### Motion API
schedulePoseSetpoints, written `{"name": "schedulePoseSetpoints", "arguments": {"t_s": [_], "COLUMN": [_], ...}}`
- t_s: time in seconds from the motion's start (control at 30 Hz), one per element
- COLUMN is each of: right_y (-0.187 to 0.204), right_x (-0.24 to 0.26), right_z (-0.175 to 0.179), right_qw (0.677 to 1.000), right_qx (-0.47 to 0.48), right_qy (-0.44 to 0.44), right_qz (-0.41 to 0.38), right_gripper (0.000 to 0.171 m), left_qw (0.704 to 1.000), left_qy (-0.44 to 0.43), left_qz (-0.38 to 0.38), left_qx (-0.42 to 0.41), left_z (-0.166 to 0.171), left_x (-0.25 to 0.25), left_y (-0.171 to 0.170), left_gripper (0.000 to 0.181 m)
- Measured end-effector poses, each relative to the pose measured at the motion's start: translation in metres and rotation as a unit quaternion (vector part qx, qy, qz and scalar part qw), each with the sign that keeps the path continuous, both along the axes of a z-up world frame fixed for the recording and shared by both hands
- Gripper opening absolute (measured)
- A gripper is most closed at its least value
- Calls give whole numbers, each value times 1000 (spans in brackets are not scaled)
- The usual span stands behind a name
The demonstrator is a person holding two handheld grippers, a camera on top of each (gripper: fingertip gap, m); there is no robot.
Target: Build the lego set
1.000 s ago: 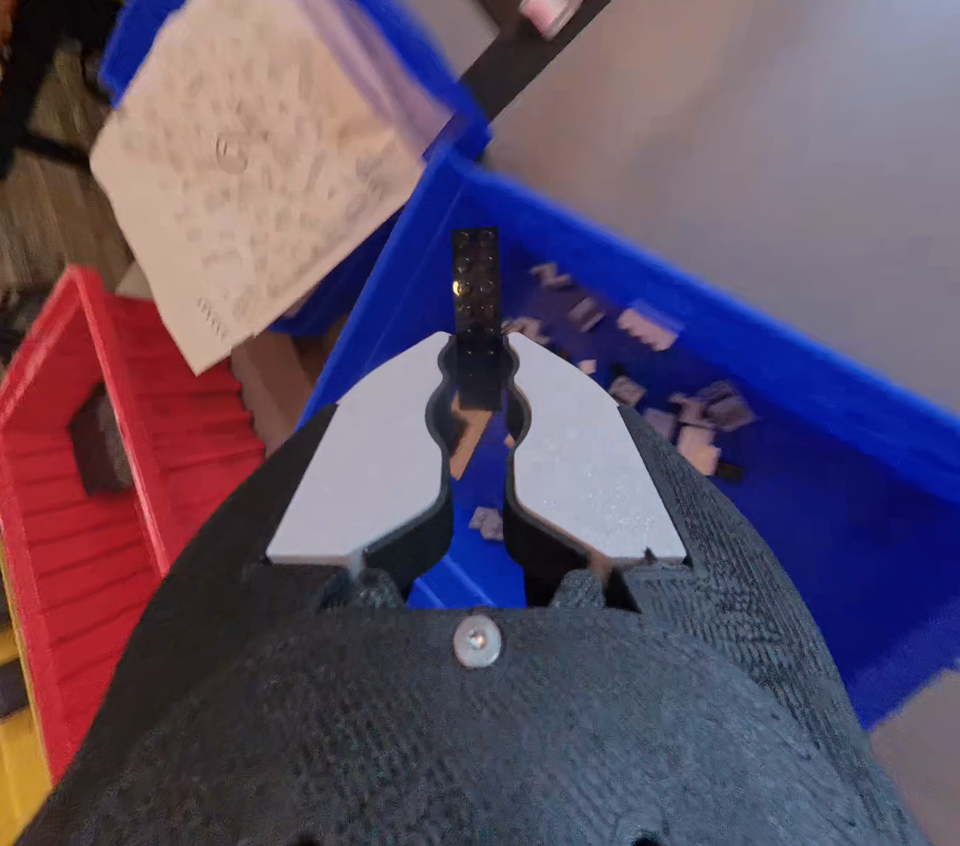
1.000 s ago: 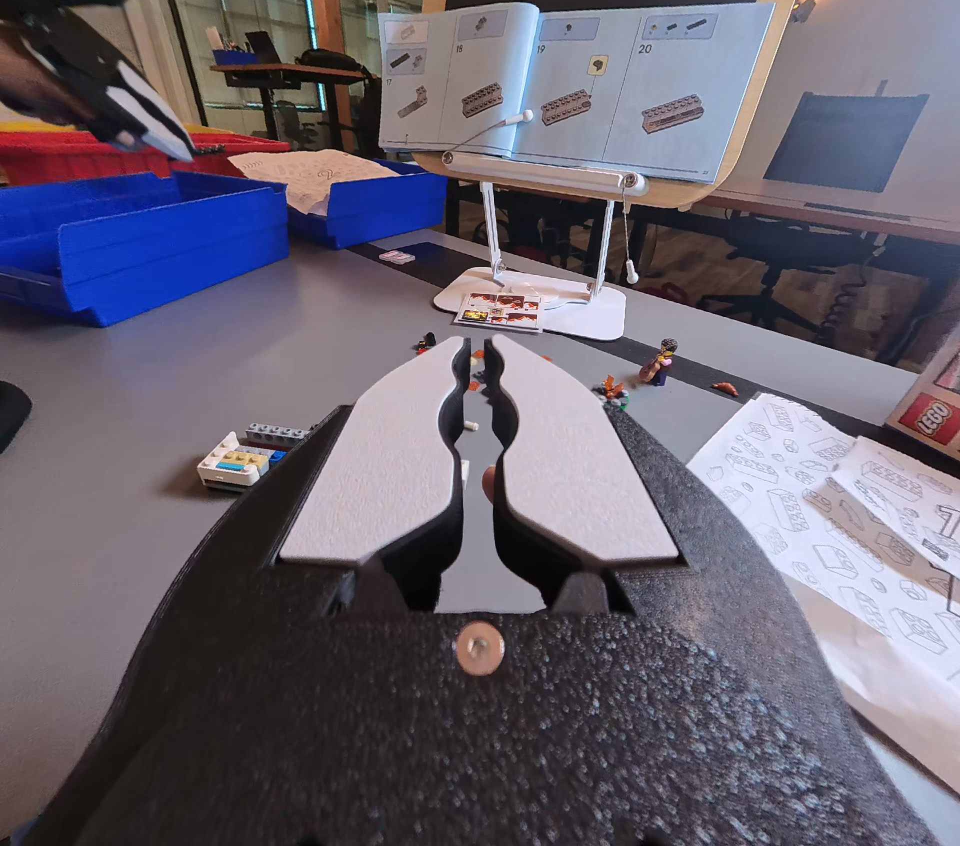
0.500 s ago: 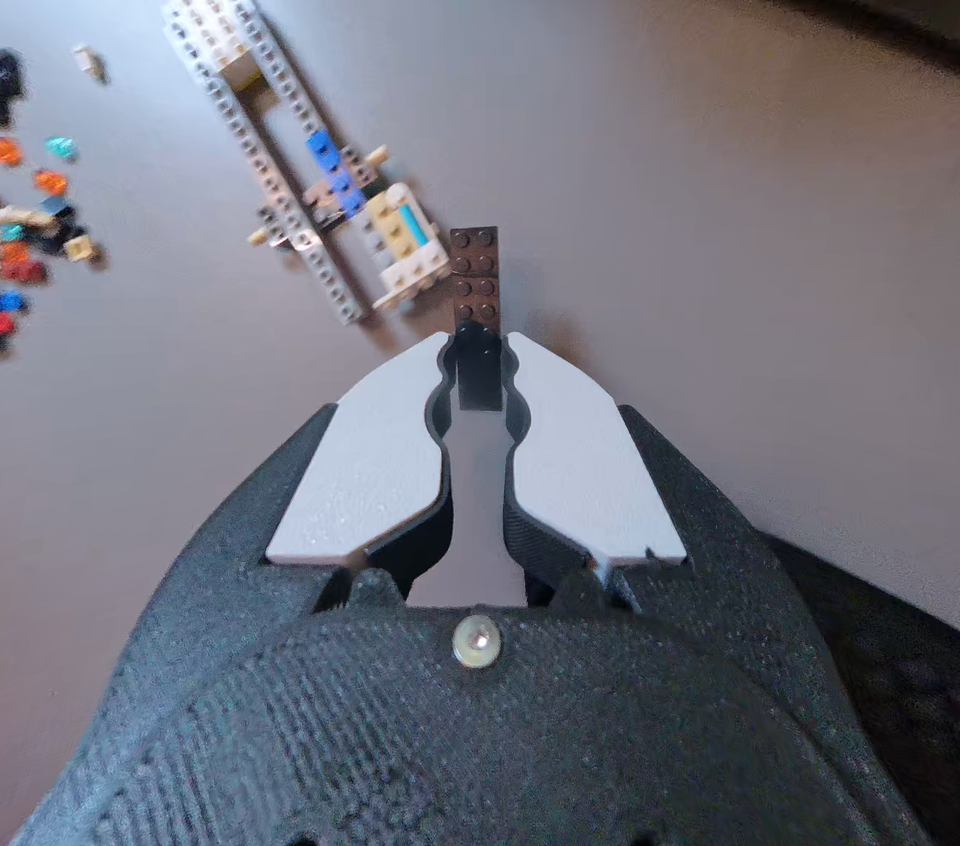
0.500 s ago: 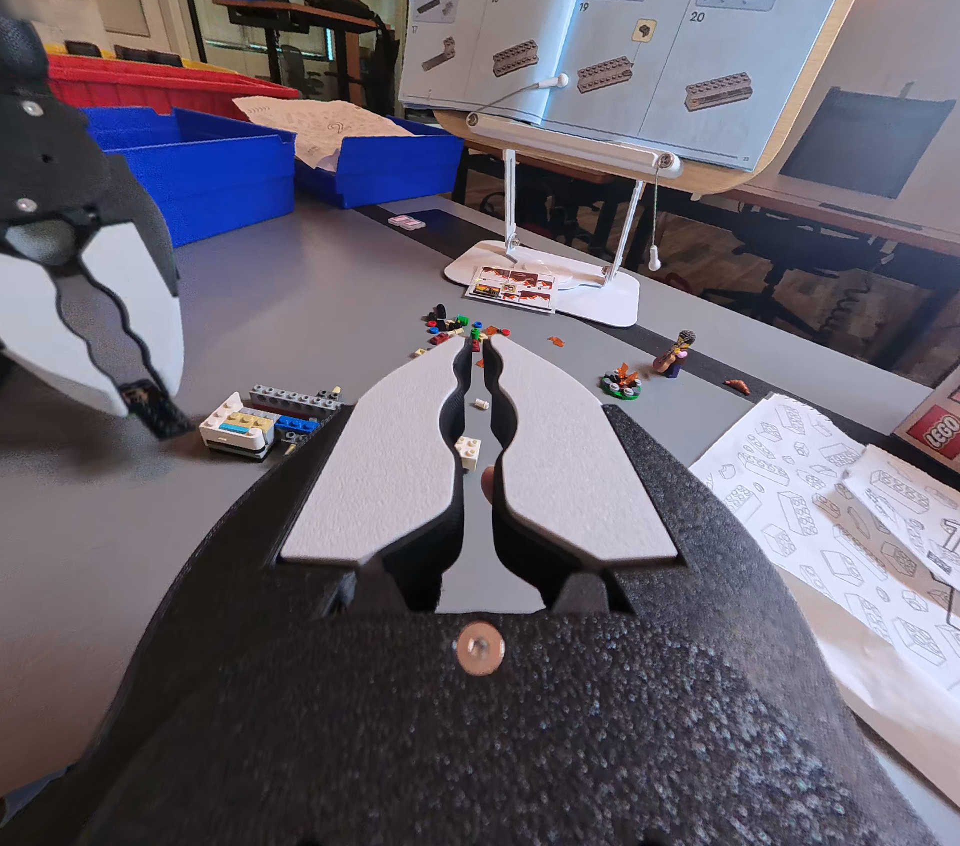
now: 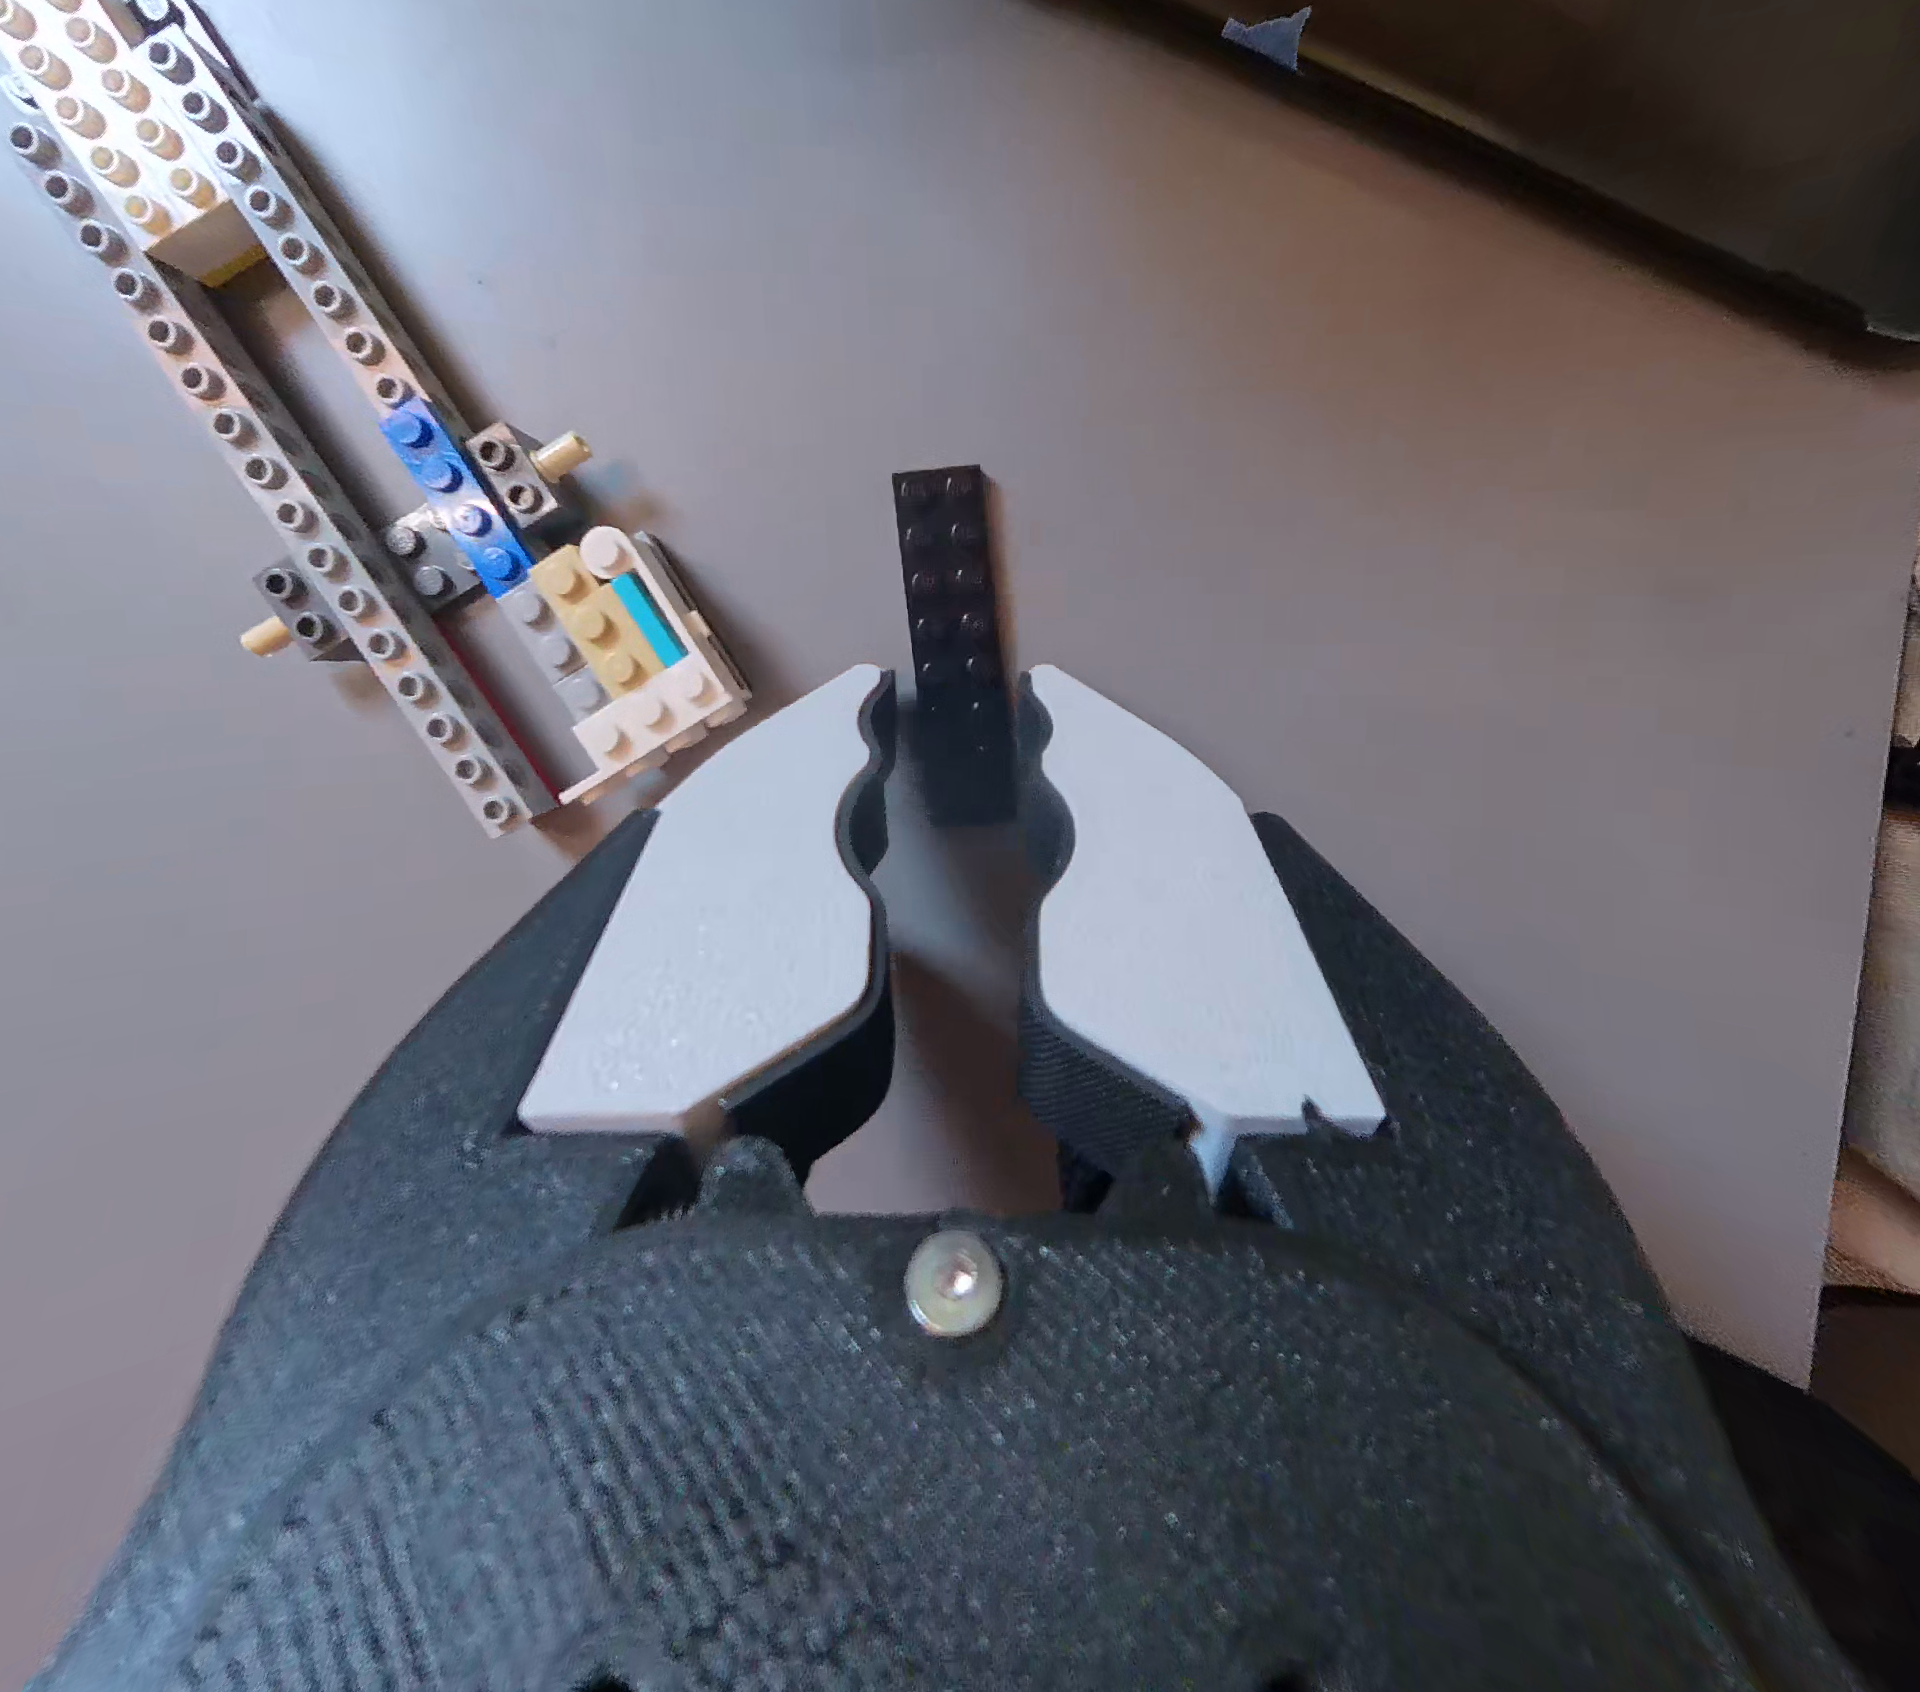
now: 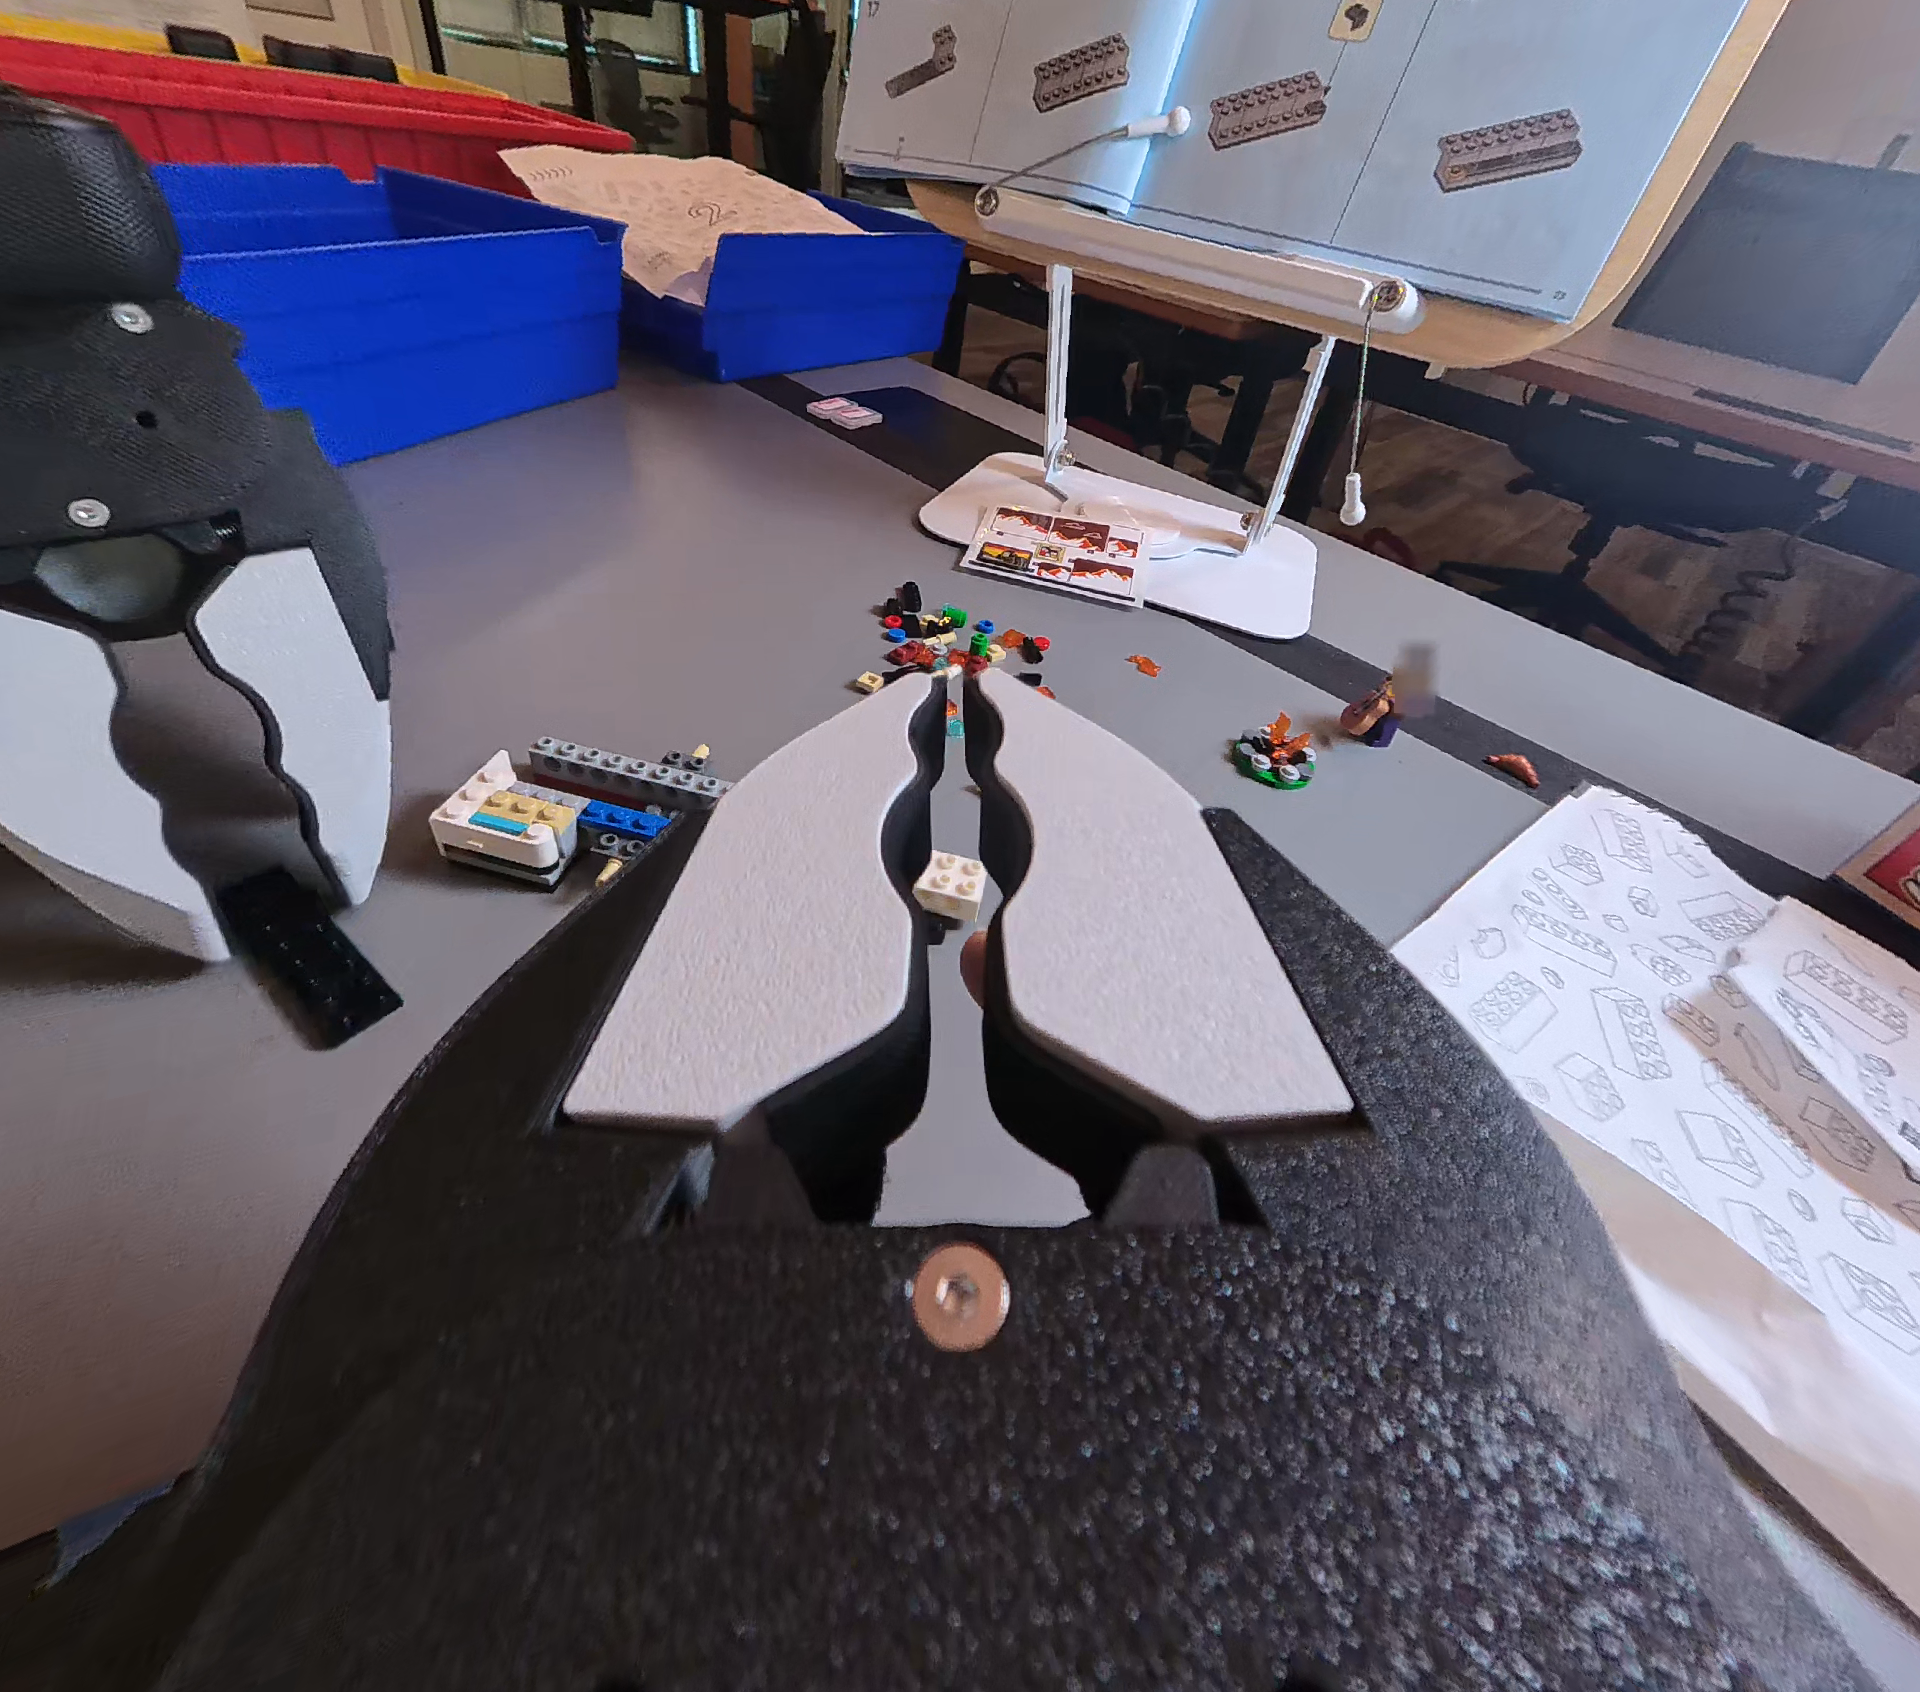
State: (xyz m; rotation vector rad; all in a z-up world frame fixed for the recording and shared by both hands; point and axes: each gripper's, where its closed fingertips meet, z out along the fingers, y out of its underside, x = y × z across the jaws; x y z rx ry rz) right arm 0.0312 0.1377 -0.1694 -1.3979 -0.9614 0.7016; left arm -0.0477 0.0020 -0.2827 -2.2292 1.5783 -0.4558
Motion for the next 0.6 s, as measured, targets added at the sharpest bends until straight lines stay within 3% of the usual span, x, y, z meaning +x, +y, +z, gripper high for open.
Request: {"name": "schedulePoseSetpoints", "arguments": {"t_s": [0.17,0.27,0.43,0.6], "right_y": [-4,-5,-6,-8], "right_x": [-3,-4,-6,-7], "right_z": [-1,-2,-5,-5], "right_qw": [1000,1000,1000,1000], "right_qx": [2,0,-4,4], "right_qy": [-2,-2,-4,-11], "right_qz": [10,12,13,14], "right_gripper": [4,4,4,4], "left_qw": [998,990,978,985], "left_qy": [-40,-74,-78,-41], "left_qz": [33,90,163,140], "left_qx": [35,76,108,91], "left_z": [19,32,23,1], "left_x": [-4,-13,-21,-22], "left_y": [7,28,57,64], "left_gripper": [33,39,74,61]}}
